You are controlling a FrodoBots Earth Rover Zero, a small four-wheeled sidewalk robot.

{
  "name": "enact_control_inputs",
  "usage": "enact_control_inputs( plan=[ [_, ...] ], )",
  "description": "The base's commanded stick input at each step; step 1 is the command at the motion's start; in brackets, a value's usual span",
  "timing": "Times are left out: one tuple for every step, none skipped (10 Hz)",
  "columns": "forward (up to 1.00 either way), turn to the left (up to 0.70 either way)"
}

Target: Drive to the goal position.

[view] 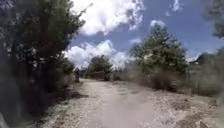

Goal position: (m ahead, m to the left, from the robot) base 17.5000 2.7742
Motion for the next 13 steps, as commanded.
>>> enact_control_inputs(
  plan=[
    [0.45, 0.0],
    [0.45, 0.0],
    [0.45, 0.0],
    [0.45, 0.0],
    [0.45, 0.0],
    [0.45, 0.0],
    [0.45, 0.0],
    [0.45, 0.0],
    [0.45, 0.0],
    [0.45, 0.0],
    [0.45, 0.0],
    [0.45, 0.0],
    [0.45, 0.0]
  ],
)
